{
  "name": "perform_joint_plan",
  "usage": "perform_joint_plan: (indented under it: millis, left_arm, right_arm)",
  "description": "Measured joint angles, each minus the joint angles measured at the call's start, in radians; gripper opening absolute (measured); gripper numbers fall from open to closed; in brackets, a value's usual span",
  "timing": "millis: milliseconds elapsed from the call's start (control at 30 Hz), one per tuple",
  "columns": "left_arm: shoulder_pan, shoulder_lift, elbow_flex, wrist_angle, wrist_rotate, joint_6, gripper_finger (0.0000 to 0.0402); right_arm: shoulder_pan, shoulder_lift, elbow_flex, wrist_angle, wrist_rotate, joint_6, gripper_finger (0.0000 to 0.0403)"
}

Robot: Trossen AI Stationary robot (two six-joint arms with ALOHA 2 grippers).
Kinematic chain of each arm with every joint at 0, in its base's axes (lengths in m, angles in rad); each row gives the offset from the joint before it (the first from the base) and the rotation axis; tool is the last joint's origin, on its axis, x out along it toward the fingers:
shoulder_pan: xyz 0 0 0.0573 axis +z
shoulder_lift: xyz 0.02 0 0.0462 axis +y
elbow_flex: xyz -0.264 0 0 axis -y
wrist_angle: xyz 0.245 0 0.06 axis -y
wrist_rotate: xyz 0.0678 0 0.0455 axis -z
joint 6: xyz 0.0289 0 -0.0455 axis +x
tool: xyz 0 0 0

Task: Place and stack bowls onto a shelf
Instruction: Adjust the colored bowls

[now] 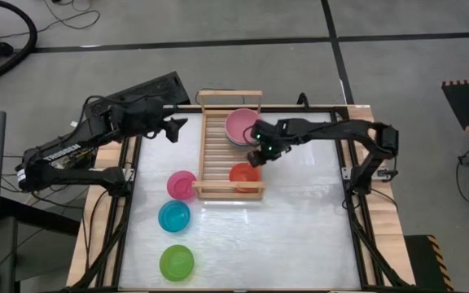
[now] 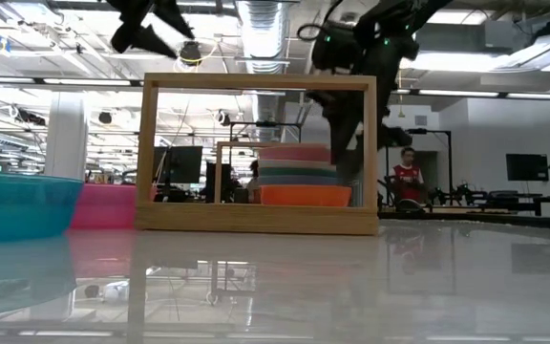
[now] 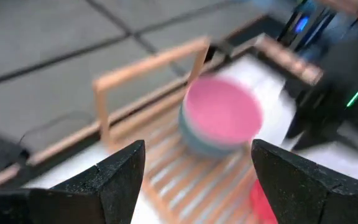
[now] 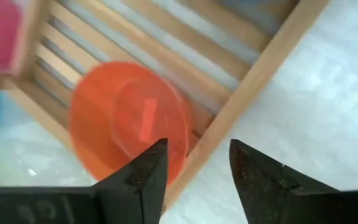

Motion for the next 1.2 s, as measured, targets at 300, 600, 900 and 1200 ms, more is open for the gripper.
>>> perform_joint_plan:
  millis: [300, 600, 900, 1200]
  left_arm:
    - [0.000, 0.048, -0.034, -0.433, 0.049, -0.032, 0.0279]
    - [-0.002, 0.112, -0.263, -0.406, 0.171, -0.133, 0.0279]
    - [-0.044, 0.119, -0.403, -0.308, 0.255, -0.185, 0.0273]
    - [-0.091, 0.118, -0.438, -0.244, 0.205, -0.194, 0.0188]
  right_arm:
    - [-0.032, -0.158, 0.016, 0.003, 0.012, -0.006, 0.0187]
    - [-0.035, -0.219, 0.016, -0.001, 0.075, -0.020, 0.0183]
    - [-0.027, -0.212, 0.016, -0.016, 0.078, -0.022, 0.0182]
    - [-0.029, -0.212, 0.016, -0.013, 0.078, -0.029, 0.0182]
